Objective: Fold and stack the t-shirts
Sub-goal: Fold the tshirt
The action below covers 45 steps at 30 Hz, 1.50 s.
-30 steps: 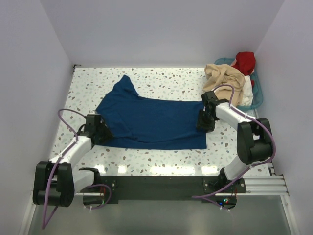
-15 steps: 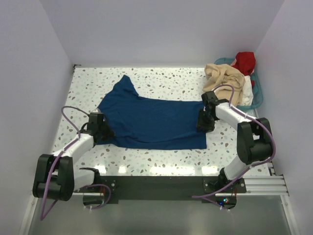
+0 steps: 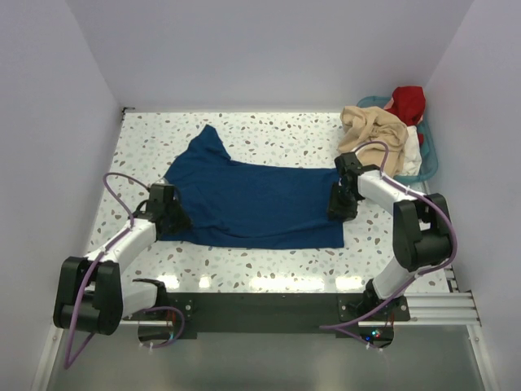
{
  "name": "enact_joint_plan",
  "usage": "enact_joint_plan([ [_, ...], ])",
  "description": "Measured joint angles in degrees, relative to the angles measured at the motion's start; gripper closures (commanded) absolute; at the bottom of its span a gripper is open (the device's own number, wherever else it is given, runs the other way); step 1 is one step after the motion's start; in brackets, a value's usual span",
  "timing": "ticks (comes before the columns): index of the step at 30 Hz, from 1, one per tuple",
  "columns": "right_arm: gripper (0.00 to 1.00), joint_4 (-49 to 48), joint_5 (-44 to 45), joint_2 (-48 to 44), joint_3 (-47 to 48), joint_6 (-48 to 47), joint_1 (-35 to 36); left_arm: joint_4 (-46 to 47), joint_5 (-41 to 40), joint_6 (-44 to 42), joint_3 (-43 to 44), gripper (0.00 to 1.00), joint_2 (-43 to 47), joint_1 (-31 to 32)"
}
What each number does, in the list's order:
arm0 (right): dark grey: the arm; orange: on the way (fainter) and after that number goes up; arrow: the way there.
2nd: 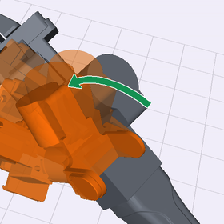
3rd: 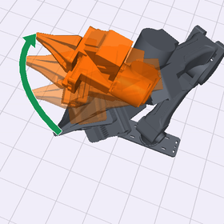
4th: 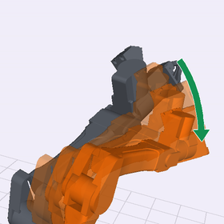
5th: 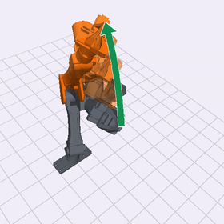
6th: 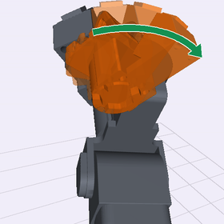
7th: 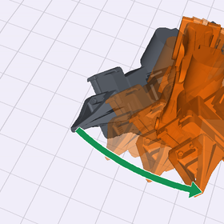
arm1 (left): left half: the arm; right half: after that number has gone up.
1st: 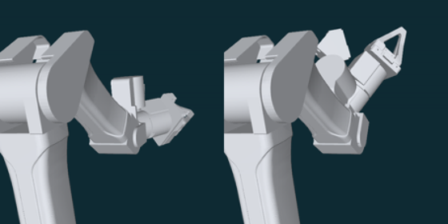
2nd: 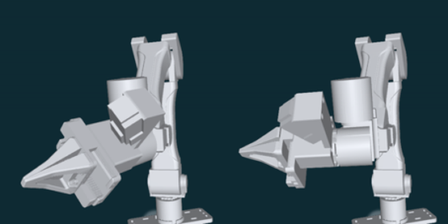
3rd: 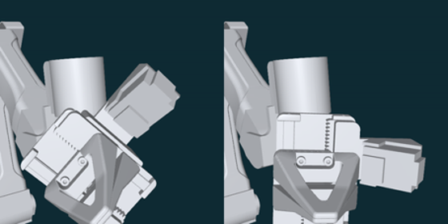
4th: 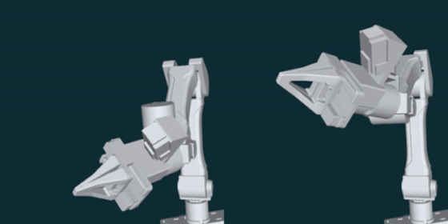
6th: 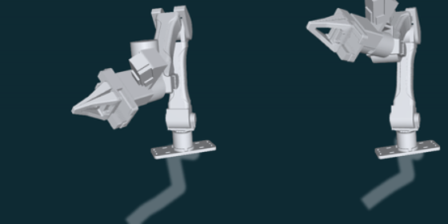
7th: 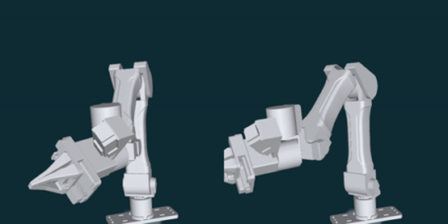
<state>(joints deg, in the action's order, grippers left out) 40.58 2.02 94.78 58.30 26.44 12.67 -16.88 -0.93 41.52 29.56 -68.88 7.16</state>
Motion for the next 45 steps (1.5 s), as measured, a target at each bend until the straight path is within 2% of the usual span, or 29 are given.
enact_joint_plan([
  [5,0.58,0.00,0.00,0.87,0.00,-0.02,0.00,-0.52,-0.04,0.02,0.04,0.80,-0.11,0.07],
  [12,0.58,0.00,0.02,0.92,0.00,-0.02,0.00,-1.70,-0.76,0.07,1.25,0.78,-0.11,0.28],
  [15,0.58,0.00,0.02,1.18,0.00,-0.02,0.00,-2.08,-0.83,0.07,1.29,0.81,-0.09,0.55],
  [18,0.58,-0.02,0.02,1.62,0.00,-0.04,-0.02,-2.08,-0.98,0.13,1.31,0.92,-0.09,0.55],
  [19,0.59,-0.02,0.02,1.68,0.00,-0.02,-0.04,-2.05,-0.98,0.13,1.29,1.00,-0.11,0.57],
  [25,0.76,-0.11,0.00,1.73,0.11,-0.11,-0.28,-0.79,-0.79,0.35,1.31,1.00,-1.25,0.76],
  [31,0.85,-0.15,-0.02,2.43,0.68,-0.09,-0.37,0.46,-0.15,0.35,3.76,1.00,-3.78,1.05],
  [45,0.91,0.83,0.50,2.45,2.78,0.57,-0.74,5.66,1.86,0.48,16.13,1.00,-15.17,4.79],
])
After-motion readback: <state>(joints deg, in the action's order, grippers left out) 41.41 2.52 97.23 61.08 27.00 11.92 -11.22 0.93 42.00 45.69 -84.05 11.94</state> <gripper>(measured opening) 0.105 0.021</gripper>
